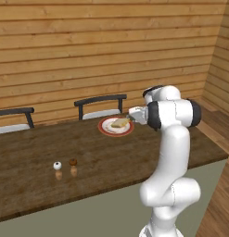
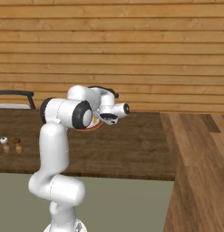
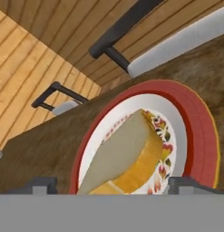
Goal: Start the toaster. Once the lever pops up, take the bread to the plate on the dining counter.
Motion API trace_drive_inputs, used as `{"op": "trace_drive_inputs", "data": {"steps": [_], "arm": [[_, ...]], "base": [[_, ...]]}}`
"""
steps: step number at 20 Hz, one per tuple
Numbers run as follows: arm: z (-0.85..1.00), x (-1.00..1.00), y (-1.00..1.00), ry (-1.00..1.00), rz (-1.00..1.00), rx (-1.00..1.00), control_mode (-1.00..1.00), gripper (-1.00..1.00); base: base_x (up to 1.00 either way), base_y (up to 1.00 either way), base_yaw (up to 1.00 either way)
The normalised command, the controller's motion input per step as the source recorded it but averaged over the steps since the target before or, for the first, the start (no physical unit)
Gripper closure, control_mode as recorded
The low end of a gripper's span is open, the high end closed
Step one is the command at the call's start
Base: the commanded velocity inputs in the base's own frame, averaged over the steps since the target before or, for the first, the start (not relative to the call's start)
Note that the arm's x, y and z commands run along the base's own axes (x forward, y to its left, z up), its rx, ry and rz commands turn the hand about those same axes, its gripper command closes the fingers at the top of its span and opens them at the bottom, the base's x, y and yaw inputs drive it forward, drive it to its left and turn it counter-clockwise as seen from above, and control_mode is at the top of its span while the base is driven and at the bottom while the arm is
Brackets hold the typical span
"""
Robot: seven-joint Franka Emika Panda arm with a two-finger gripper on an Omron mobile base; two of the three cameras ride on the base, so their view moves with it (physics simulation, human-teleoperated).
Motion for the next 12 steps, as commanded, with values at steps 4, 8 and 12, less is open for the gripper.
{"op": "trace_drive_inputs", "data": {"steps": [4,8,12], "arm": [[0.25,-0.37,-0.06,0.33,-0.15,-0.02,-1.0,-1.0],[0.44,-0.42,0.0,0.5,-0.13,-0.06,-1.0,-1.0],[0.93,-0.61,0.11,0.35,-0.14,-0.05,-1.0,-1.0]], "base": [[0.0,0.0,0.0],[0.0,0.0,0.0],[0.0,0.0,0.0]]}}
